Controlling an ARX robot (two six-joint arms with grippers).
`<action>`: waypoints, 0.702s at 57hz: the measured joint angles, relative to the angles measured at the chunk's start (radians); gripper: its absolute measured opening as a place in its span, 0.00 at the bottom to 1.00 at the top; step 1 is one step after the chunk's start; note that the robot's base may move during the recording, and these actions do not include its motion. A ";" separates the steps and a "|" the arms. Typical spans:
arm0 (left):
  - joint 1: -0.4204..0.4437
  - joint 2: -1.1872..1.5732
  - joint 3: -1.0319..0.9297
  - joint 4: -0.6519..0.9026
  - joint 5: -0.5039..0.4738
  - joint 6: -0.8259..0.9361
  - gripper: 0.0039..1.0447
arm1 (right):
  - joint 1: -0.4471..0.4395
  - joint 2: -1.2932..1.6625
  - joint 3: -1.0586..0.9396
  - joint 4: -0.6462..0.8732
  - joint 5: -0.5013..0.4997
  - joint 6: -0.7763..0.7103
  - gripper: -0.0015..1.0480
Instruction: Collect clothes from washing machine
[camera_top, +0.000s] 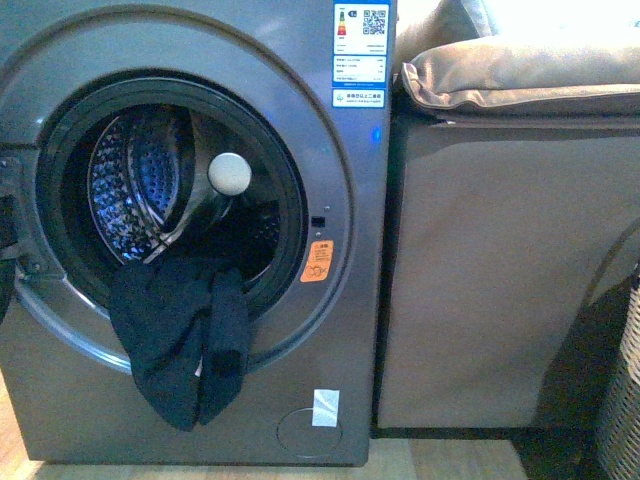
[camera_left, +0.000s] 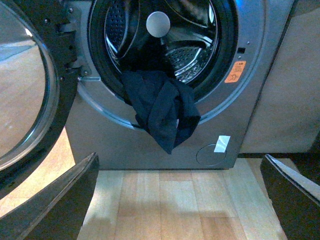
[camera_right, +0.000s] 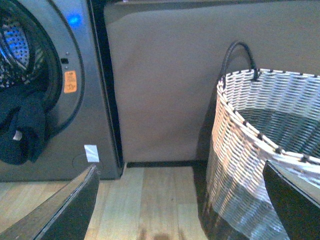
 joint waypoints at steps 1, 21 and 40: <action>0.000 -0.002 0.000 0.000 0.000 0.000 0.94 | 0.000 0.000 0.000 0.000 0.000 0.000 0.93; 0.000 -0.002 0.000 0.001 -0.002 0.000 0.94 | 0.000 0.000 0.000 0.000 0.003 0.000 0.93; 0.000 -0.003 0.000 0.000 -0.003 0.000 0.94 | 0.000 0.000 0.000 0.000 0.000 0.000 0.93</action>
